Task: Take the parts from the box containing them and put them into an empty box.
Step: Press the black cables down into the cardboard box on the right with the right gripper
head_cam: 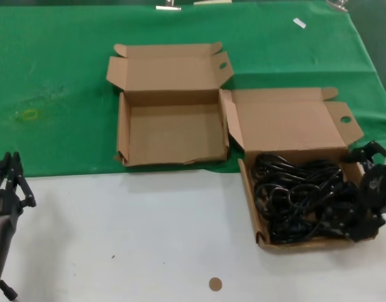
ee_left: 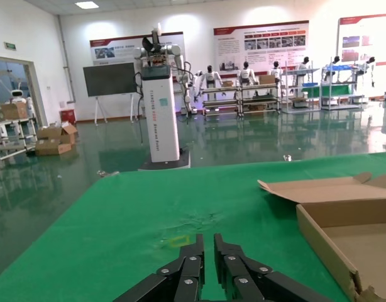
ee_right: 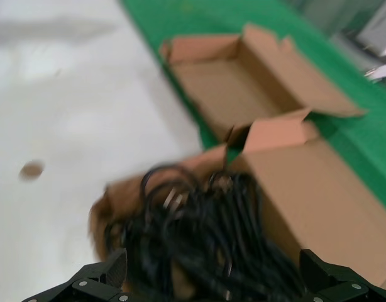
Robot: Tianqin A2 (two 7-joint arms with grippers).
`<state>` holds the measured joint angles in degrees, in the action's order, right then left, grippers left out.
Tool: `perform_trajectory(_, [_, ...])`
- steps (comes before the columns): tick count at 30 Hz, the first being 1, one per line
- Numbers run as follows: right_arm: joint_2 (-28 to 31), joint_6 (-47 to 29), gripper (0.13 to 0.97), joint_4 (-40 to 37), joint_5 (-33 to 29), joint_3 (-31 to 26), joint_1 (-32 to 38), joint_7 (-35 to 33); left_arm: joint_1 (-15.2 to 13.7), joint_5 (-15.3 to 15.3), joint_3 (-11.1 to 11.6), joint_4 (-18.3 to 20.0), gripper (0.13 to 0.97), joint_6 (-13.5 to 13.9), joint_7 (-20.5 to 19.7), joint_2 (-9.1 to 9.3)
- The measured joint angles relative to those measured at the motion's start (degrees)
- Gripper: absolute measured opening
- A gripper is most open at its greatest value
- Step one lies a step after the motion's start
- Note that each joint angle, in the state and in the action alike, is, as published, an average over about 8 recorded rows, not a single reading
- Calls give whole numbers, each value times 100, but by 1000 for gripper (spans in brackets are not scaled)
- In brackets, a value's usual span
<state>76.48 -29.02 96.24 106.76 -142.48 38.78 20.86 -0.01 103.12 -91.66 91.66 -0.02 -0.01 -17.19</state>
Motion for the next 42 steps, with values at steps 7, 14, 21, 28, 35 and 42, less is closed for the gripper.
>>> perform_trajectory(7, [-284, -1617, 966, -568, -660, 753, 115, -230, 0, 0, 0, 0, 178, 0, 0, 0])
perform_trajectory(14, [-908, -2698, 962, -1252, -1237, 1273, 303, -670, 0, -1, 0, 0, 148, 0, -1, 0])
perform_trajectory(21, [-1579, -3235, 939, -1856, -1747, 1565, 504, -1007, 0, -1, 0, 0, 144, 0, -2, 0])
perform_trajectory(28, [-2084, -3491, 865, -2268, -2092, 1761, 607, -1198, 0, -1, 0, 0, 144, 0, -2, 0])
perform_trajectory(35, [-2378, -3667, 819, -2463, -2310, 1923, 648, -1245, 0, -1, 0, 0, 144, 0, -2, 0])
perform_trajectory(42, [-2528, -3778, 670, -2497, -2442, 2055, 623, -1152, 0, -1, 0, 0, 144, 0, -2, 0])
